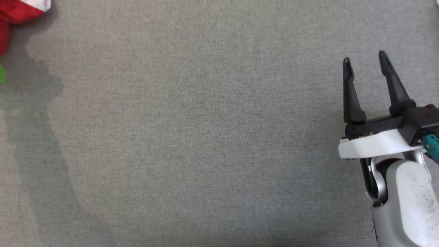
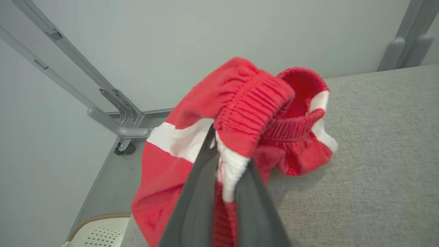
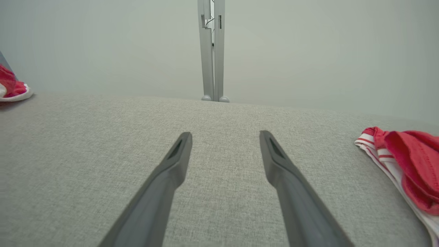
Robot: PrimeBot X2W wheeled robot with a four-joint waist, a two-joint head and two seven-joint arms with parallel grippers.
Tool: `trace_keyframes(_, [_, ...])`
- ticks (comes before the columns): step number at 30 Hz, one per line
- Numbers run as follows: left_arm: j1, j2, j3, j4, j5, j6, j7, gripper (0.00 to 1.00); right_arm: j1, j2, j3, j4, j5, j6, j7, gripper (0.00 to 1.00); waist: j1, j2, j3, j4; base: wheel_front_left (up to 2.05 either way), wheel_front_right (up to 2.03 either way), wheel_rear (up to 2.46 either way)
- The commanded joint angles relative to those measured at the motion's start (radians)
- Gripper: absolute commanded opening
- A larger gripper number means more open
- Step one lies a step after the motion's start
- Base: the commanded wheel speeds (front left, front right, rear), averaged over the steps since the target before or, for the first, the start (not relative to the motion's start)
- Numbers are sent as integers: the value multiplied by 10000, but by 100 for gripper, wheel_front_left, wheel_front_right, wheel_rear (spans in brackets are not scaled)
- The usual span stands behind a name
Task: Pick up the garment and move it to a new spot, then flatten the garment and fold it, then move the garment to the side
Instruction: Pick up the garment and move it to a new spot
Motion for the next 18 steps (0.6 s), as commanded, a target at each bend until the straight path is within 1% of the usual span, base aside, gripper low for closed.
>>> trace_keyframes(1, [-126, 124, -156, -97, 102, -54, 80, 0, 182, 1, 2, 194, 99, -16, -143, 100, -1, 0, -1151, -223, 0, 0, 0])
trace_keyframes(4, [-109, 87, -460, -426, 253, -79, 317, 0, 400, 6, 9, 616, 381, -16, -312, 100, -1, 0, -1907, -398, 0, 0, 0])
trace_keyframes(7, [-32, 8, -645, -892, 384, 47, 529, 0, 643, 9, 26, 1112, 683, -16, -508, 100, -1, 0, -2768, -658, 0, 0, 0])
trace_keyframes(12, [430, -569, -1036, -1815, 355, 159, 1165, 0, 1126, 5, -12, 1643, 1081, -16, -711, 100, -1, 0, -3806, -1155, 0, 0, 0])
trace_keyframes(16, [913, -1415, -1474, -2789, 181, 232, 1764, 0, 1456, 8, -183, 1862, 1199, -16, -799, 100, -1, 0, -4137, -1501, 0, 0, 0])
trace_keyframes(18, [1286, -2040, -1675, -3277, 25, 394, 1901, 0, 1647, 9, -289, 1982, 1230, -16, -833, 100, -1, 0, -4164, -1655, 0, 0, 0])
